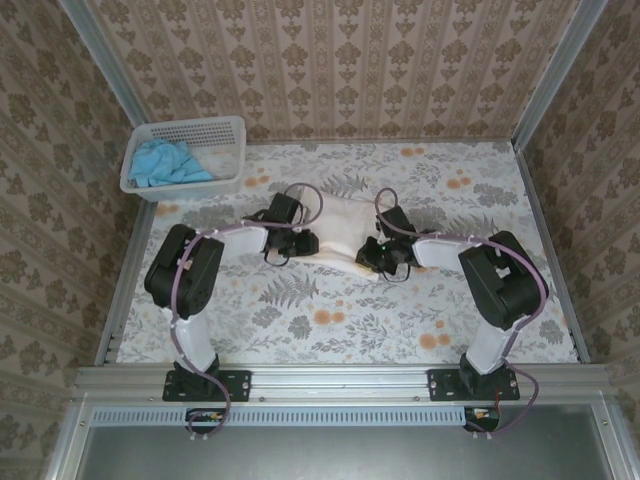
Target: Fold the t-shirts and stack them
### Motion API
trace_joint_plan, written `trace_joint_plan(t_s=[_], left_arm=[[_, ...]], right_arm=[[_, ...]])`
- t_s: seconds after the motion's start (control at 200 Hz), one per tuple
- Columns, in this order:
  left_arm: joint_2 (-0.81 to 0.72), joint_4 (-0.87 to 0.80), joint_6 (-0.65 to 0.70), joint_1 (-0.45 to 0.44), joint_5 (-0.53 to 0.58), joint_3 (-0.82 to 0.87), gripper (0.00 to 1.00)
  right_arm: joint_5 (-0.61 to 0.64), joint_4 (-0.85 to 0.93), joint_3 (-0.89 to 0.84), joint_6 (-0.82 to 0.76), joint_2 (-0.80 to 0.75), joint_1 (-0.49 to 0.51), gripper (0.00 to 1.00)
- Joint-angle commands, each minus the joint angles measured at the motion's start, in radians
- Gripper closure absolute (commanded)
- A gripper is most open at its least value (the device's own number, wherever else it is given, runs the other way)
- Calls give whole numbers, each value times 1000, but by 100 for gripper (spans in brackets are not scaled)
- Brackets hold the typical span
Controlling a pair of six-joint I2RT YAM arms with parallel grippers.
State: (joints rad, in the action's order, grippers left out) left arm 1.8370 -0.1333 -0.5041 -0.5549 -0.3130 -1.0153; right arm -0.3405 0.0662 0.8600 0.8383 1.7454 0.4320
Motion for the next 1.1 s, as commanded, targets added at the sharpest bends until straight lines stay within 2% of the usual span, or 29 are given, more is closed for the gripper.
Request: trace_joint_plan(t_s=[0.0,0.11,0.195,0.275,0.33,0.425,0.505,0.545,0.61,0.705,0.76,0.865,1.095], left_arm=[[-37,-53,-57,-36,1,171,75],[-123,38,-148,-95,-44,304,75],[-184,46,-192,-148,-44,350,75],[-268,20,-226,-172,-37,359,67],[-338,-17,-239,-171,-17,346,65],[-456,-129,-213,-165,67,267,61],[-494,-194,-171,-153,123,177,59],[-488,-202,-157,-139,123,135,62],[-443,-203,-136,-117,97,69,73],[-342,-214,-102,-94,78,-34,86],[-279,-210,-82,-77,72,-79,91],[-156,-210,-55,-28,70,-151,93],[69,-174,-17,90,40,-216,94]], right_arm=[[86,113,-120,-52,-19,-8,83],[109,102,-199,-60,-105,-9,80],[144,133,-238,-69,-176,-10,79],[159,161,-264,-62,-256,-12,77],[172,172,-277,-48,-325,-13,72],[209,203,-263,-25,-443,-13,69],[228,212,-230,-5,-496,-14,65],[229,202,-205,2,-499,-18,64],[229,196,-145,2,-465,-25,67],[182,190,-31,-9,-349,-39,81],[175,194,39,-17,-261,-44,87],[152,201,172,-41,-103,-54,96],[132,242,393,-84,170,-117,98]])
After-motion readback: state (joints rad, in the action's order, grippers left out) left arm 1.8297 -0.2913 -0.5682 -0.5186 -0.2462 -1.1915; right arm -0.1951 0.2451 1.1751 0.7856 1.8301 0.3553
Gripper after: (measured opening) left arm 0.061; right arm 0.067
